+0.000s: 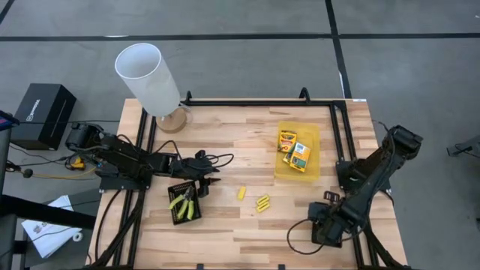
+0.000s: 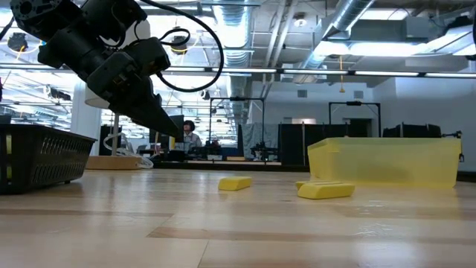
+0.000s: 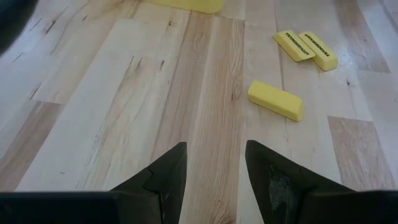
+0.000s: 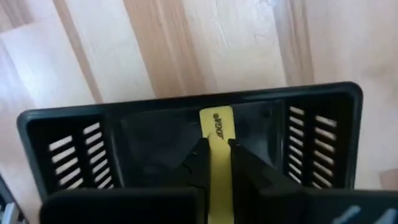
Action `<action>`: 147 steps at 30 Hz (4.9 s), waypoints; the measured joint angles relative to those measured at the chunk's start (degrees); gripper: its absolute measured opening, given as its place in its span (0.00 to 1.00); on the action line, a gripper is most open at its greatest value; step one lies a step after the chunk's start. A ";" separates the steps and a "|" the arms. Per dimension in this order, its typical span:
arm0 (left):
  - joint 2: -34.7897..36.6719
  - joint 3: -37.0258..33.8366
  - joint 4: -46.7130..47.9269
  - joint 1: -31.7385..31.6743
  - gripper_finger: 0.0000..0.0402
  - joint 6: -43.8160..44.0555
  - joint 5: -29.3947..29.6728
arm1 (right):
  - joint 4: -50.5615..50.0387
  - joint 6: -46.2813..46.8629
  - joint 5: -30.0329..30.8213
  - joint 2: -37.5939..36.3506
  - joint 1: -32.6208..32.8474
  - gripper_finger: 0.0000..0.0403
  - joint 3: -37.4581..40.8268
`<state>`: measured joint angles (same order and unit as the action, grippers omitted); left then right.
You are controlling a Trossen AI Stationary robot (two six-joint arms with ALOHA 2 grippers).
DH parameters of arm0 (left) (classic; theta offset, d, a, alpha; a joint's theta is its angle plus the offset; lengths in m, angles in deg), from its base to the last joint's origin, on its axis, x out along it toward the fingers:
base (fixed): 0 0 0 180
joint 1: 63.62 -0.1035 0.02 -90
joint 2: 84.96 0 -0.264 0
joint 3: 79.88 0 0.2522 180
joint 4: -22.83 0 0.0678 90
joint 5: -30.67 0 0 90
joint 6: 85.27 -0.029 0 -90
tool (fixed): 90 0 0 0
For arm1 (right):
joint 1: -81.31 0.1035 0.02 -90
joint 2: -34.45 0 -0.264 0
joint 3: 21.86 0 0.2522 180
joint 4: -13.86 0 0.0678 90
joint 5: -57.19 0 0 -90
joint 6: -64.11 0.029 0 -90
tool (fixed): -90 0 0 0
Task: Pick & Place School Supplies
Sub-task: Put the eraser into the right black bin
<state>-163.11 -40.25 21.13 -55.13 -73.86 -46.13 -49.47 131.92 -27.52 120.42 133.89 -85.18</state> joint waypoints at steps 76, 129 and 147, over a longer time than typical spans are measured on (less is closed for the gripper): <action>0.20 0.00 -7.74 -4.61 0.05 -3.47 -9.51 | 62.61 -53.18 8.30 15.01 -35.62 0.00 -2.80; -0.35 -1.64 -19.45 2.91 0.05 -5.58 -8.69 | 73.02 -45.56 12.84 22.61 -34.77 0.00 2.65; -0.35 -1.64 -19.50 2.91 0.05 -5.61 -8.71 | 78.58 -45.90 8.14 26.08 -36.22 0.00 1.72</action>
<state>-163.46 -41.89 1.63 -52.22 -79.47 -54.84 29.11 86.02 -19.39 146.50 97.67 -83.47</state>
